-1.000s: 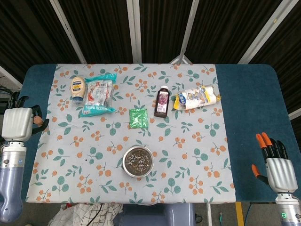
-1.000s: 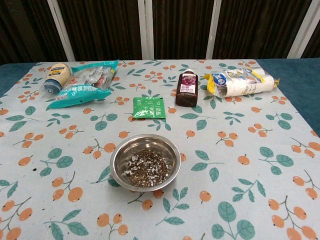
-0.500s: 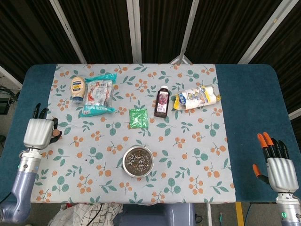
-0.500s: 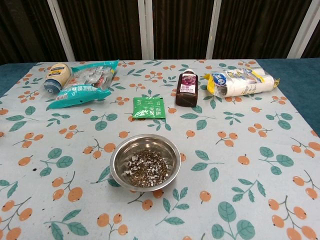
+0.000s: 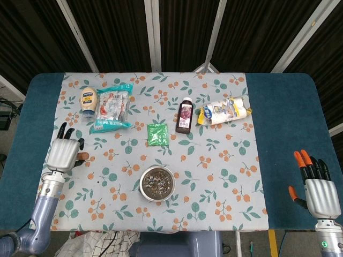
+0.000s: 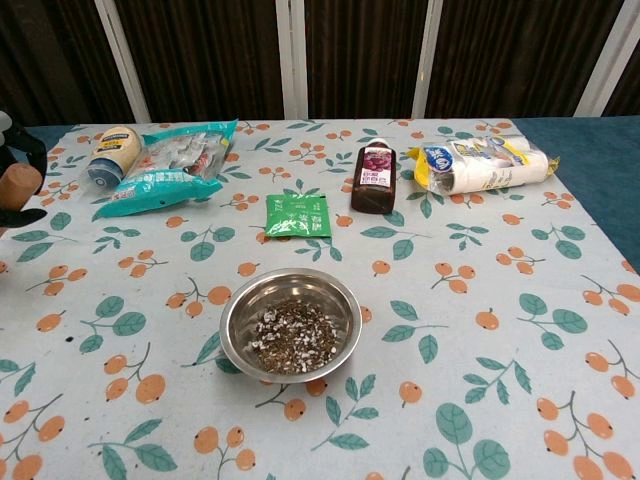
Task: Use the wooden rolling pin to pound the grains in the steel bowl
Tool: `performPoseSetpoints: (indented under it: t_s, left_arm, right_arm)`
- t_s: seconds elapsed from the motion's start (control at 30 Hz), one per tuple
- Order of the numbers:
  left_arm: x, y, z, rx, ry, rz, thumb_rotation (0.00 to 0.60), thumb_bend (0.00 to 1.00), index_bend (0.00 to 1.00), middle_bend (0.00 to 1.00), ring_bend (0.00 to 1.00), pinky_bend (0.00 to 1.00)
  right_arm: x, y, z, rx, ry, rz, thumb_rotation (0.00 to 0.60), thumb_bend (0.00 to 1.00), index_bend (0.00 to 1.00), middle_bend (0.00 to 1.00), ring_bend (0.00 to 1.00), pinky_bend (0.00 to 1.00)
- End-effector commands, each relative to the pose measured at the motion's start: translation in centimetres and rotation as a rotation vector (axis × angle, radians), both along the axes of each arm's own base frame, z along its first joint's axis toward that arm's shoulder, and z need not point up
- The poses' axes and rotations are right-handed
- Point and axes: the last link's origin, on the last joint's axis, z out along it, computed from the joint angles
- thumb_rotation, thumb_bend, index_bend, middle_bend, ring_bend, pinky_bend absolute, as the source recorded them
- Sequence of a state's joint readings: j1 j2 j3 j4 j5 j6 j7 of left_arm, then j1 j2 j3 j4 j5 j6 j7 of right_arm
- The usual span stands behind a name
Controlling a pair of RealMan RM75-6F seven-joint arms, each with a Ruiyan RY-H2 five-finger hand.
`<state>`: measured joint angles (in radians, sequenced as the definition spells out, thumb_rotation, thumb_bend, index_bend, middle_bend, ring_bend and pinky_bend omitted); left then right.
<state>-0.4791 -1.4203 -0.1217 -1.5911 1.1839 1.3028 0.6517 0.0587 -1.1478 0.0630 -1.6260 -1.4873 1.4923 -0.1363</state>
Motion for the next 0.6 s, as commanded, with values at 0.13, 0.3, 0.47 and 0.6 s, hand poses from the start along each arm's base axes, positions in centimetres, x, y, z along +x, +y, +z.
performPoseSetpoints:
  t_s: [0.13,0.3,0.47,0.6]
  left_arm:
    - [1.0,-0.3,-0.5,-0.019,-0.033,-0.012,0.6,0.44,0.28,0.25,0.1,0.0]
    - [1.0,-0.7,-0.2,-0.016,-0.055,-0.002,0.6,0.4,0.24,0.21,0.09,0.0]
    - [0.6,-1.2,0.6,-0.004,-0.093,0.017,0.6,0.33,0.19,0.18,0.05,0.0]
    - [0.3,-1.6,1.2,0.004,-0.119,0.021,0.6,0.23,0.12,0.11,0.01,0.0]
  right_arm:
    - [0.0,0.0,0.0,-0.001,0.001,0.002,0.6,0.37,0.0,0.0,0.0,0.0]
    - [0.0,0.1,0.0,-0.001,0.002,-0.001,0.6,0.37,0.0,0.0,0.0,0.0]
    - [-0.1,0.1,0.0,0.003,0.008,-0.01,0.6,0.37,0.0,0.0,0.0,0.0]
    - [-0.2,0.1,-0.1,0.006,0.011,-0.018,0.6,0.37,0.0,0.0,0.0,0.0]
